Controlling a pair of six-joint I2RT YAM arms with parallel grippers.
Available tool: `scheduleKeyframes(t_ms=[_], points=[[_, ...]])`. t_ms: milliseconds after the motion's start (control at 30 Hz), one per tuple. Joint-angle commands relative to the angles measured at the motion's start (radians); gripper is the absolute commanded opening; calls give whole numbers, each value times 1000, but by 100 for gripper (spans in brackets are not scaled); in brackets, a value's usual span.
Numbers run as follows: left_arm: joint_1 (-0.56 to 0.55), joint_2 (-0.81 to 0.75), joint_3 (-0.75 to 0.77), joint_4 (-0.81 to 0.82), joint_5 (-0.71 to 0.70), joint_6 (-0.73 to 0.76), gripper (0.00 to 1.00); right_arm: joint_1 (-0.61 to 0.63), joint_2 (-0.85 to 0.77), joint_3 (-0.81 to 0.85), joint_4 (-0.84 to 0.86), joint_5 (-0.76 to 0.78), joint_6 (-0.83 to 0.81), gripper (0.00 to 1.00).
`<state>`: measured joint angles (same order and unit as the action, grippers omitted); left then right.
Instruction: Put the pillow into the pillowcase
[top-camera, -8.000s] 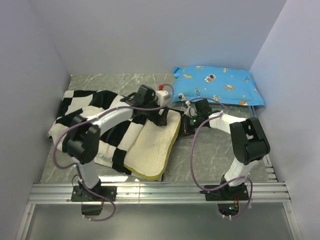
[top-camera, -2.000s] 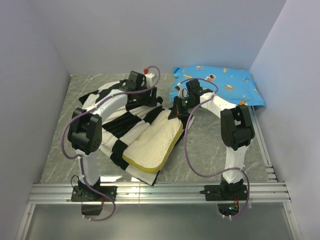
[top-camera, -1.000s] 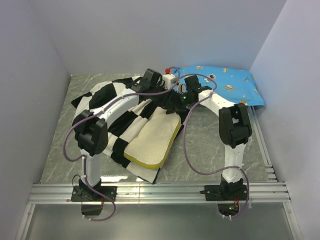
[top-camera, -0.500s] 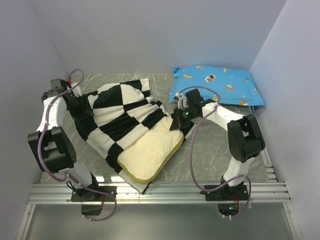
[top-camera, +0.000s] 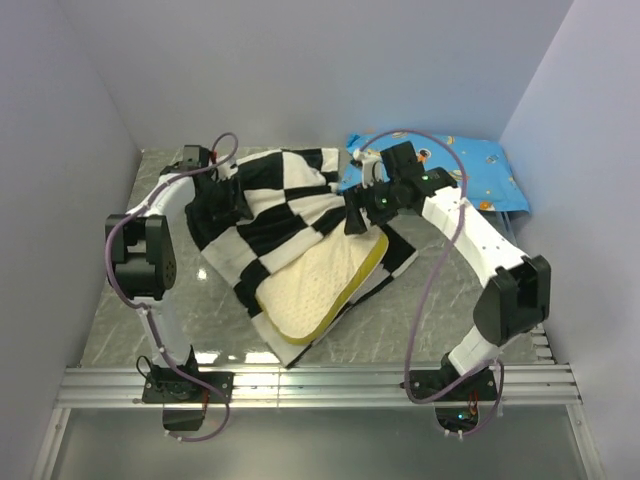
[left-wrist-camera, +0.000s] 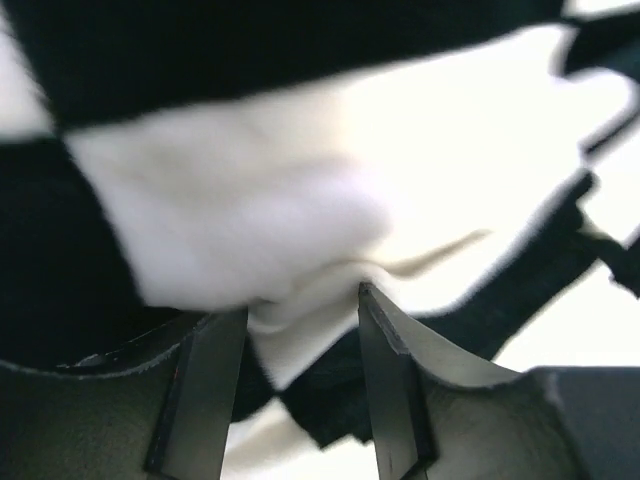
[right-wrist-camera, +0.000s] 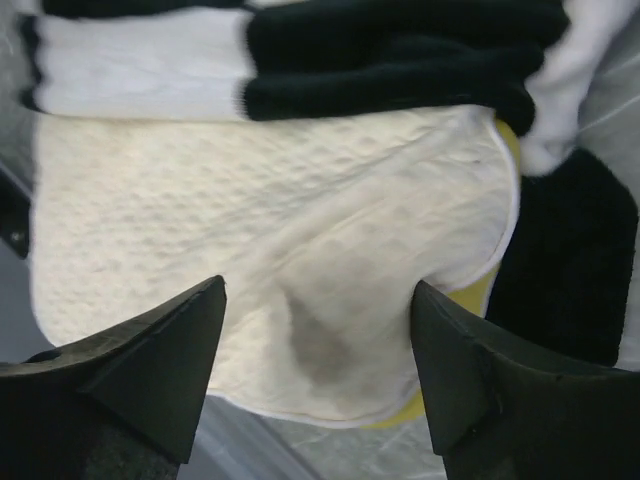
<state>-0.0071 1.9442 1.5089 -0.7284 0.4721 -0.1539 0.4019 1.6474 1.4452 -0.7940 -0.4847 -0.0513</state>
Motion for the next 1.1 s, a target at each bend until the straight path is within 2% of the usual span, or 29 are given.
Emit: scheduleKeyframes(t_ms=[0,67,133,267,300,333,367,433,467,500,633,733,767,867,967,1067], points=[[-31,-25,-22,223,152,-193,53,83,-83,109,-66,81,-123,81],[4,-94,-80,320,145,-257,54,176,-66,90,-96,84,-153,81],[56,-145,-131,322,108,-266,52,236,-46,43,-100,87,-183,81],[172,-226,-185,291,93,-186,57,327,63,30,-83,168,-163,82],[189,-241,-185,249,89,-155,58,327,83,43,-86,234,-157,84],[206,-266,-185,215,124,-113,60,318,100,59,-105,268,-162,85],[238,-277,-182,175,144,-1,61,302,117,81,-112,303,-179,87],[277,-303,-179,34,202,130,63,214,115,83,-126,363,-196,89],[327,-307,-184,-14,220,283,64,181,112,87,-129,377,-206,90],[355,-309,-194,-101,230,342,64,107,106,95,-134,386,-212,90],[476,-282,-208,-257,253,645,67,49,7,84,-55,538,-277,92],[495,-295,-249,-249,202,708,67,58,-26,110,-68,488,-303,98],[493,-309,-269,-217,191,738,67,69,-29,128,-85,400,-295,98],[486,-347,-340,-148,195,766,68,202,-61,162,-88,258,-245,98],[480,-349,-345,-115,217,771,68,369,-48,175,-15,238,-175,98],[480,-358,-360,-83,241,749,68,484,46,208,78,267,-86,98]])
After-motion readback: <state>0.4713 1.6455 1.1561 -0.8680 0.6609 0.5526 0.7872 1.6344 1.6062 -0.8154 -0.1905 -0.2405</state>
